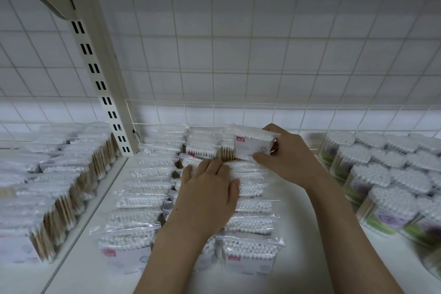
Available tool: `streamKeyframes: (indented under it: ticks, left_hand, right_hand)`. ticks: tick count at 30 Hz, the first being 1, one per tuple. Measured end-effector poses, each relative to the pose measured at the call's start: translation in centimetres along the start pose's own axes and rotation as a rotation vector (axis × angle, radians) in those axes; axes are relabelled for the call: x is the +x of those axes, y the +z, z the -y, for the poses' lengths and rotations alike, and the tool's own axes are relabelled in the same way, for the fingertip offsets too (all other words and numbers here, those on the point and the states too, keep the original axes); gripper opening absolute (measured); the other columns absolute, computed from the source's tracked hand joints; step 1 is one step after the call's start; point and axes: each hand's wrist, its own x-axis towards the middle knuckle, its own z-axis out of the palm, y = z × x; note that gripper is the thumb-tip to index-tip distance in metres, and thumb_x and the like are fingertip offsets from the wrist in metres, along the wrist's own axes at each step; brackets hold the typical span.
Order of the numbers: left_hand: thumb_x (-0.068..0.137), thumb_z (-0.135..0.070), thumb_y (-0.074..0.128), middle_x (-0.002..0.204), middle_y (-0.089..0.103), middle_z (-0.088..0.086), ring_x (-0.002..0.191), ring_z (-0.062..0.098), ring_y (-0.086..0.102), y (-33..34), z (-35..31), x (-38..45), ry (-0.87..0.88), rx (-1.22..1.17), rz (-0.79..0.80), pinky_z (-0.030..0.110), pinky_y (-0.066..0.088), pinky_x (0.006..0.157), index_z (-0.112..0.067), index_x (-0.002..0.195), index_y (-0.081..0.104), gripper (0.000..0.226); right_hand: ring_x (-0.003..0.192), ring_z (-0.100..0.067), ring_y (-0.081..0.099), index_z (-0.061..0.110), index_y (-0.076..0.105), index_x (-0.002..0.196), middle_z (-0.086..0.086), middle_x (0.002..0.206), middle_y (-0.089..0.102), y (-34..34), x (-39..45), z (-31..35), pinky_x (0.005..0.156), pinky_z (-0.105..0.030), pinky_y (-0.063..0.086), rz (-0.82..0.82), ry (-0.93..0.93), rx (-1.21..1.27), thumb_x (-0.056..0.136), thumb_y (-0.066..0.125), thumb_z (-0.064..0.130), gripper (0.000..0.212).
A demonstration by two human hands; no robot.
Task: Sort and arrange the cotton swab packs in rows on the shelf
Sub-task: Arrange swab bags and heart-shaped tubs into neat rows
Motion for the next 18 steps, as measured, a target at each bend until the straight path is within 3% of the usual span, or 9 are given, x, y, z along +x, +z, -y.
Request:
streamKeyframes:
  ticks: [5, 9, 13, 18]
  left_hand:
    - [0.097, -0.043, 0.02, 0.14, 0.036, -0.01, 0.132, 0.008, 0.027, 0.0, 0.0, 0.0, 0.001, 0.002, -0.006, 0.035, 0.017, 0.112, -0.023, 0.134, 0.04, 0.046]
    - [0.097, -0.042, 0.02, 0.141, 0.037, -0.01, 0.132, 0.009, 0.027, 0.0, 0.0, 0.0, -0.005, 0.005, -0.013, 0.035, 0.018, 0.111, -0.023, 0.133, 0.041, 0.045]
    - [0.097, -0.042, 0.021, 0.143, 0.034, -0.01, 0.134, 0.008, 0.025, 0.1, 0.0, 0.0, -0.005, -0.005, -0.005, 0.037, 0.016, 0.112, -0.023, 0.134, 0.04, 0.046]
    - [0.097, -0.043, 0.022, 0.143, 0.034, -0.009, 0.132, 0.009, 0.027, 0.1, 0.1, 0.5, 0.005, 0.008, -0.003, 0.036, 0.02, 0.111, -0.022, 0.132, 0.042, 0.045]
  right_hand:
    - [0.076, -0.002, 0.066, 0.041, 0.043, 0.093, 0.012, 0.092, 0.061, 0.0, 0.3, 0.1, 0.058, -0.026, 0.053, 0.031, -0.03, 0.124, 0.077, 0.068, 0.01, 0.043]
    - [0.074, -0.011, 0.066, 0.052, 0.037, 0.105, 0.004, 0.093, 0.059, 0.6, 0.6, -0.2, 0.058, -0.019, 0.051, 0.053, -0.034, 0.182, 0.079, 0.066, 0.006, 0.06]
    - [0.095, -0.002, 0.056, 0.049, 0.044, 0.108, 0.016, 0.103, 0.058, 0.8, 0.5, -0.8, 0.08, -0.022, 0.052, 0.075, -0.053, 0.148, 0.081, 0.068, 0.017, 0.048]
    - [0.09, -0.008, 0.056, 0.037, 0.058, 0.108, 0.012, 0.102, 0.057, 0.8, 0.4, -1.2, 0.08, -0.027, 0.051, 0.076, -0.074, 0.079, 0.085, 0.064, 0.014, 0.033]
